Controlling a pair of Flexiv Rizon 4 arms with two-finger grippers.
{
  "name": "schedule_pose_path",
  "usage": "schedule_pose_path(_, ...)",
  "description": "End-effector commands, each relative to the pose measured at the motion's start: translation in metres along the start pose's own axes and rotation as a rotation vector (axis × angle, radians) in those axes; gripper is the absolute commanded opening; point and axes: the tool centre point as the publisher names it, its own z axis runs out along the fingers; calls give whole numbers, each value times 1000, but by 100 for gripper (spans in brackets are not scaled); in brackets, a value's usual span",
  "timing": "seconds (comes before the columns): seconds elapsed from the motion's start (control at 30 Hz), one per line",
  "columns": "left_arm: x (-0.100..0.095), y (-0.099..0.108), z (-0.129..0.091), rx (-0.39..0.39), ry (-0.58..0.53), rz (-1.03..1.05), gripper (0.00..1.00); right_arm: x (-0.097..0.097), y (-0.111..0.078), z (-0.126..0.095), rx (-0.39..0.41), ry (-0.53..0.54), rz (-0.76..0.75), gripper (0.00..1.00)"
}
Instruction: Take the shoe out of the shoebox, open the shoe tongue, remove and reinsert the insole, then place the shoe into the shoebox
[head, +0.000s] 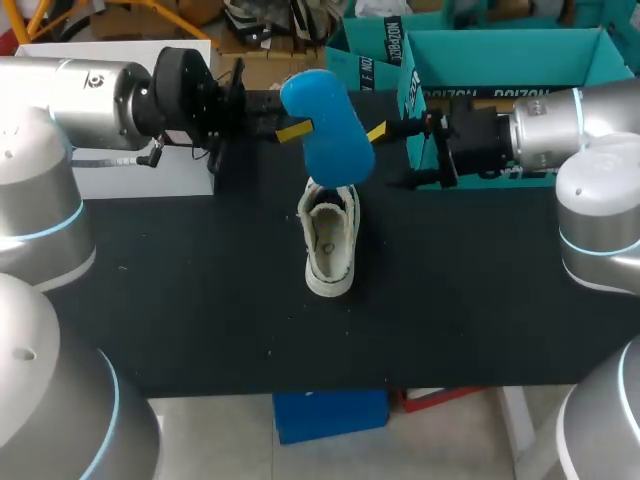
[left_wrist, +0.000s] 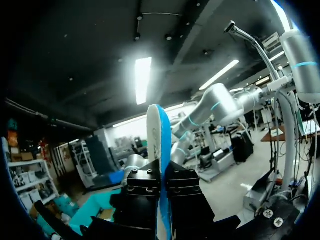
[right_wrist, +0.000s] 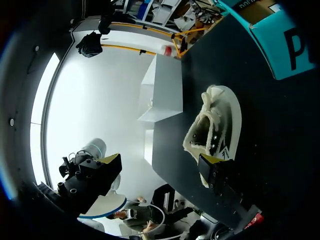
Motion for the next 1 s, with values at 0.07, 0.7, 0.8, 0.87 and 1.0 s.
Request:
schedule_pose_path(0.07,3,-3,1,-82,-3,488,0,-1,0,2,-2,1,0,100)
schedule_pose_path(0.7,103,32,-15,-68,14,895,0,-1,0,2,-2,1,0,100)
schedule_pose_path(0.8,126,44,-24,-105,63,1038,0,-1,0,2,-2,1,0,100)
schedule_pose_path(0.87,141,52,-29,-96,55,1065,0,-1,0,2,-2,1,0,100)
schedule_pose_path(1.0,153,68,-32,-111,78,1163,0,-1,0,2,-2,1,0,100)
